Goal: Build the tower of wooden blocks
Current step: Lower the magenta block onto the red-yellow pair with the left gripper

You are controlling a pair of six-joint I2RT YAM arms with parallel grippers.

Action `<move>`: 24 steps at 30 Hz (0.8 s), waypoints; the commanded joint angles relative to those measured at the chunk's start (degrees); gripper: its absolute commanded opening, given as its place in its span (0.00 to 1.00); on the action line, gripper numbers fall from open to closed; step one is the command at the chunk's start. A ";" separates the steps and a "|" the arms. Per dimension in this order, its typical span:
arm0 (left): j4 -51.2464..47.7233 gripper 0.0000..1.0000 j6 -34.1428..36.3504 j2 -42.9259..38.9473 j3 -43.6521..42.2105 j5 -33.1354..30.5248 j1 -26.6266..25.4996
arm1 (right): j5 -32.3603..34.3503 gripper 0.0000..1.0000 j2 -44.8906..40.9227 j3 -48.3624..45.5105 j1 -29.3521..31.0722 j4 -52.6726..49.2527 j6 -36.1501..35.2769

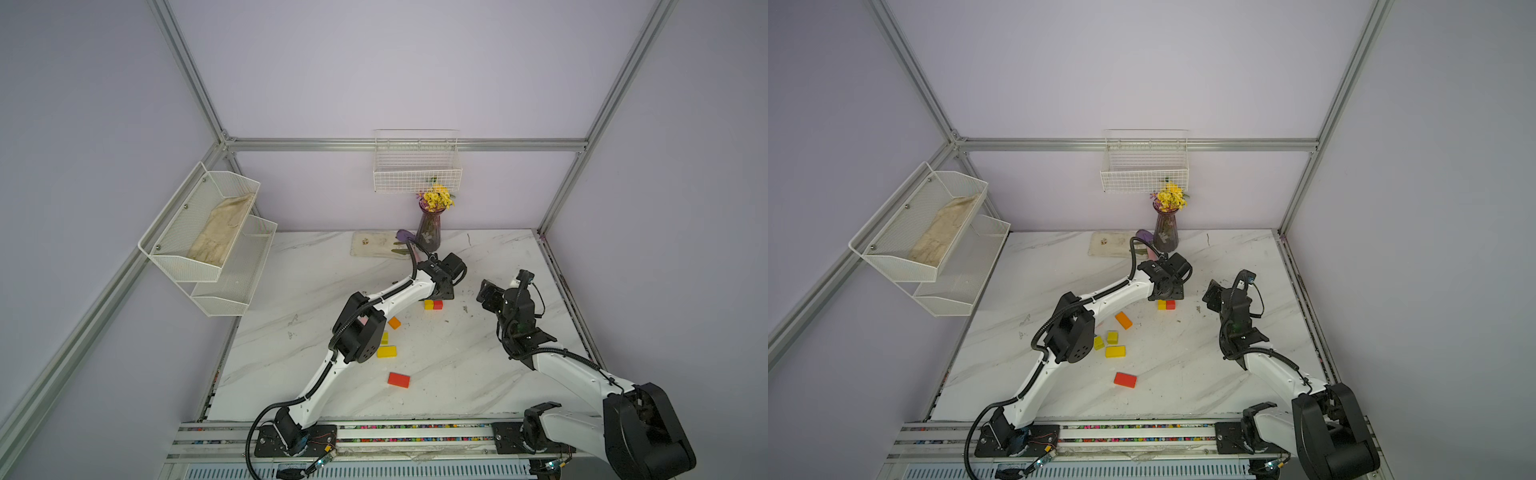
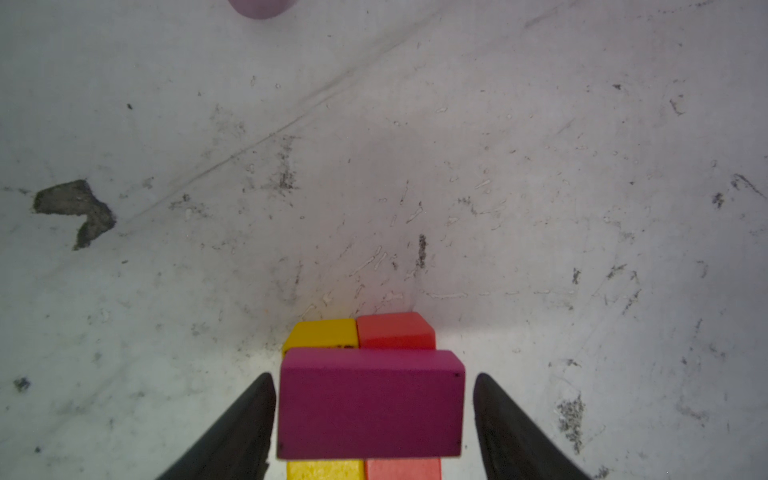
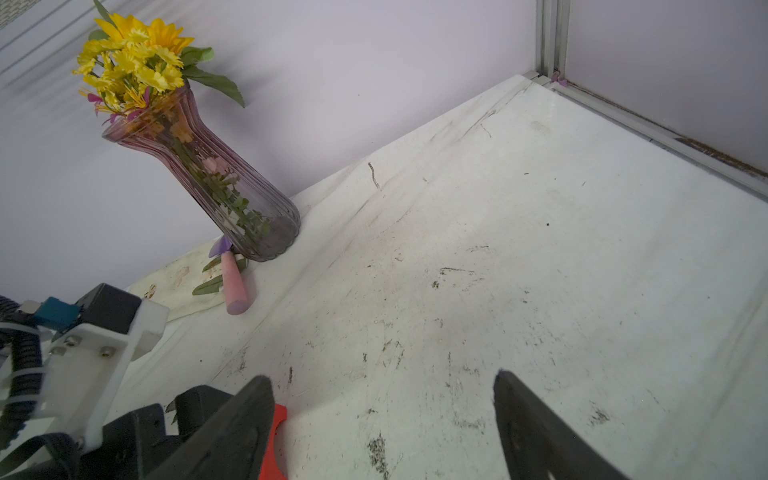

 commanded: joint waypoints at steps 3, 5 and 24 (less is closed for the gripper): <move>0.35 0.76 -0.49 0.51 4.51 0.13 0.31 | 0.03 0.85 -0.03 -0.26 -0.27 1.92 -0.20; 0.32 0.76 -0.40 0.52 4.49 0.02 0.31 | 0.03 0.85 -0.03 -0.28 -0.23 1.87 -0.20; 0.35 0.63 -1.06 0.48 3.82 -1.08 0.40 | 0.03 0.85 0.06 -0.19 -0.32 1.92 -0.20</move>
